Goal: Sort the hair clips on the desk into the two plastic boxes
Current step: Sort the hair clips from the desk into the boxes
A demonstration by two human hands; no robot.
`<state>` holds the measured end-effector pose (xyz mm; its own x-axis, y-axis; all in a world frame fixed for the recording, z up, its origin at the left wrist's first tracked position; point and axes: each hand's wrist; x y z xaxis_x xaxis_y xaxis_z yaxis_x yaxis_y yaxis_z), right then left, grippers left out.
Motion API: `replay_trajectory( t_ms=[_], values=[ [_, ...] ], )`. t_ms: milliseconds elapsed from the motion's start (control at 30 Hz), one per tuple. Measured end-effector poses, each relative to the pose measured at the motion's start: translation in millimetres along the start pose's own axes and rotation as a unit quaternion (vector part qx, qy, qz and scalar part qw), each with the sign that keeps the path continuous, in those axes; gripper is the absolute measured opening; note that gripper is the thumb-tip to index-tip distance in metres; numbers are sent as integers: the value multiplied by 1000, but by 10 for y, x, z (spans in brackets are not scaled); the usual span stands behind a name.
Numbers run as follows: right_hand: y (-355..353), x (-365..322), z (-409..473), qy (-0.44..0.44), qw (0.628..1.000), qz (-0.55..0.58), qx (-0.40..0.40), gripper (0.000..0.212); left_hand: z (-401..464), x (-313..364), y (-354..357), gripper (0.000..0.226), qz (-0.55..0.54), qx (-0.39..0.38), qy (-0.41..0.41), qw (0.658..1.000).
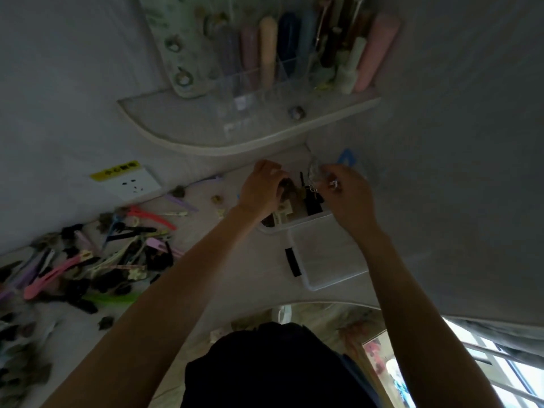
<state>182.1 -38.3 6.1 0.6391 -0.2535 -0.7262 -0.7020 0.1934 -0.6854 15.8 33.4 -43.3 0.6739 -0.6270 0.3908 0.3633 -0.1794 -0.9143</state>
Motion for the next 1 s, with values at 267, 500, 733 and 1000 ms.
replay_trajectory(
  t_ms=[267,500,733,1000],
  values=[
    [127,97,179,-146,930,-266,-209,23,-401,-276,-3,33,-20,80,-44,996],
    [268,114,-23,-140,973,-153,-105,23,-616,-214,-19,37,-115,92,-63,987],
    [984,-414,-626,-226,953,-54,-195,31,-1687,-112,-343,19,-196,238,-264,914],
    [2153,-922,-1290,-281,868,-180,-367,40,-3636,-487,-394,36,17,275,-497,823]
  ],
)
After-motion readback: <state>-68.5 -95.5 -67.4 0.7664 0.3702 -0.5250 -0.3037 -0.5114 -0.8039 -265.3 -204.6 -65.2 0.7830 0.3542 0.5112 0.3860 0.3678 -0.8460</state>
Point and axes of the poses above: each hand's wrist, its own z-axis towards the middle knuckle, its own y-axis out of the palm, x = y × z, and after that the axes turned 12 degrees about y, right-handed
